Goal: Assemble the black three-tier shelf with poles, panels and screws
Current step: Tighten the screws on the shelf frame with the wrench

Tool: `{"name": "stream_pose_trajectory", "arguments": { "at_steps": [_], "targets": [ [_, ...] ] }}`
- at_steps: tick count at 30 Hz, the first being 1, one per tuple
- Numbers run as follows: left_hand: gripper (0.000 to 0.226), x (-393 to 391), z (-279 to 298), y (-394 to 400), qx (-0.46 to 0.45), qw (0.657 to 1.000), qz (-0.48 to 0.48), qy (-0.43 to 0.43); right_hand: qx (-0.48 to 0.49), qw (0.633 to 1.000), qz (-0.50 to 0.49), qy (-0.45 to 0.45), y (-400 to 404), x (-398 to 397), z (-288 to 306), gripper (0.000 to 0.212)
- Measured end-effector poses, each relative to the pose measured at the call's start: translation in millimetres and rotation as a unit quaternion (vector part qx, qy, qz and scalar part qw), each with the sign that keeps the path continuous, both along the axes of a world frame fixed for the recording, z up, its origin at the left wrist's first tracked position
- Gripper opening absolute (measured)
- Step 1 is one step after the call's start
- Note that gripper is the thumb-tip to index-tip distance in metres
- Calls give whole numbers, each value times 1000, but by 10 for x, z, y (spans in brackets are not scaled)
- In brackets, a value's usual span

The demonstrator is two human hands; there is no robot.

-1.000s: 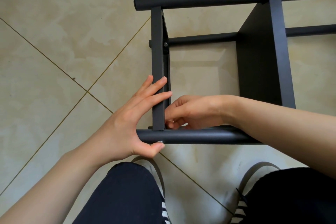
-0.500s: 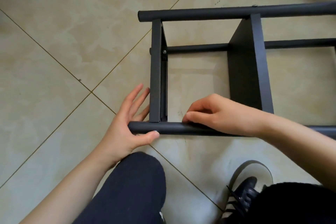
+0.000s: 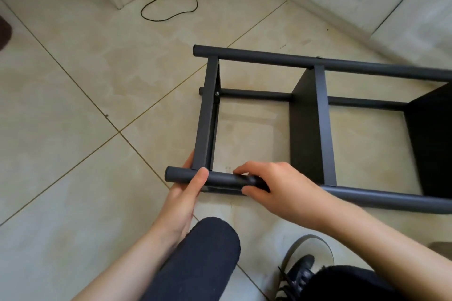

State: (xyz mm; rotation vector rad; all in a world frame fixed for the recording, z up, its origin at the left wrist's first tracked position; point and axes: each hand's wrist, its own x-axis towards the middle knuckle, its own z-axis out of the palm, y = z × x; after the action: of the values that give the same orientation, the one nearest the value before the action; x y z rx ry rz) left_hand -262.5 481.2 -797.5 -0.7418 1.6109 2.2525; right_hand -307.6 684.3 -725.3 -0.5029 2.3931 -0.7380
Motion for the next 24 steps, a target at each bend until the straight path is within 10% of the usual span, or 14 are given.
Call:
{"name": "stream_pose_trajectory", "arguments": {
  "at_steps": [14, 24],
  "targets": [
    [73, -308, 486, 131, -76, 995, -4, 64, -74, 992, -66, 78, 67, -100, 262, 31],
    [71, -942, 1841, 285, -113, 971, -41, 208, -212, 944, -182, 174, 211, -332, 1330, 22]
  ]
}}
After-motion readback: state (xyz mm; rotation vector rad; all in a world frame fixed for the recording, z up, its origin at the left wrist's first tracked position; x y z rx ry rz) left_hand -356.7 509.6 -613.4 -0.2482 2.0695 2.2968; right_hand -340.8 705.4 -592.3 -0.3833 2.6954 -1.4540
